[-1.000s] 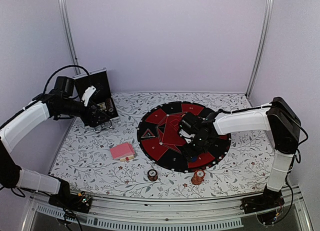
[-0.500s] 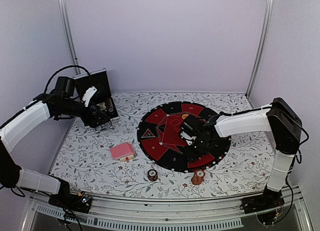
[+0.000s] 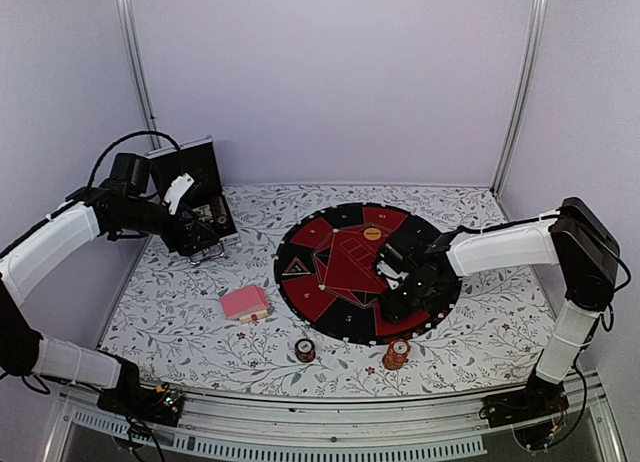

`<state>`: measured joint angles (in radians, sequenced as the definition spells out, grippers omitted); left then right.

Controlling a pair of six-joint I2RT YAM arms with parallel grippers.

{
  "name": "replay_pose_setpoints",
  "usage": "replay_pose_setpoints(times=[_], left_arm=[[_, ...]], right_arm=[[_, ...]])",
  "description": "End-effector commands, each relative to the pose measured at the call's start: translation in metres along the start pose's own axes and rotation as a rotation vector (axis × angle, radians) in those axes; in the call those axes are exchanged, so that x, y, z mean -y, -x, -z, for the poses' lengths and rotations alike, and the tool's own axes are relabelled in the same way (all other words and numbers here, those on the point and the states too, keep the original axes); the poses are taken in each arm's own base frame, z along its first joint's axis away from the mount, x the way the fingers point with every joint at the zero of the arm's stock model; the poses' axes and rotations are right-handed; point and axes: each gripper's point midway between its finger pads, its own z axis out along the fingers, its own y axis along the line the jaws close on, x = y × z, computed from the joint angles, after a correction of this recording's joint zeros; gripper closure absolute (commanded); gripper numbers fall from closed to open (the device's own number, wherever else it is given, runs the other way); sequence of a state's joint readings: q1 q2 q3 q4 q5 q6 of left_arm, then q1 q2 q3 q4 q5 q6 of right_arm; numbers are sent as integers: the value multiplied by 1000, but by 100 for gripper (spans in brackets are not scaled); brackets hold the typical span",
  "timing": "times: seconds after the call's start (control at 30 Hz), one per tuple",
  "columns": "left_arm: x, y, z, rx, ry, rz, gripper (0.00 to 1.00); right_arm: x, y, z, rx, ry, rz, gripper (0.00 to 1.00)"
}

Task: Distribute texas hold em gaming equipment

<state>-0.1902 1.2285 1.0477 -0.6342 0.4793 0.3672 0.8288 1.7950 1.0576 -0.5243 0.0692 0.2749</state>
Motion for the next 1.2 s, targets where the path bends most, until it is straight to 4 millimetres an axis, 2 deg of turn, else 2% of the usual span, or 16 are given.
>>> replay_pose_setpoints(times=[0.0,0.4,0.6,0.67,0.77,0.87,0.97,1.17], left_arm=[[5,6,3,1,-6,-23,0],[7,2,2,-19,-19,-35,0],[7,2,2,-22,-21,-40,0],[7,1,0,-27,-26,-40,0],[6,0,-1,-39,-26,-40,0],[4,0,-1,-47,-22,-39,0],[4,0,0,-49,-22,-40,0],[5,0,-1,-52,-26,-34,0]], right_arm=[[28,-23,3,-60,-70,-43,49],[39,-23,6,-65,-100,-57,44],[32,-12,16,-41,-65,-55,26],[29,-2,26,-15,-57,-54,24],[24,23,52,43,-37,-47,24],[17,33,78,70,-1,-45,23],[7,23,93,60,35,-39,23],[-19,-23,112,-27,73,-3,18]])
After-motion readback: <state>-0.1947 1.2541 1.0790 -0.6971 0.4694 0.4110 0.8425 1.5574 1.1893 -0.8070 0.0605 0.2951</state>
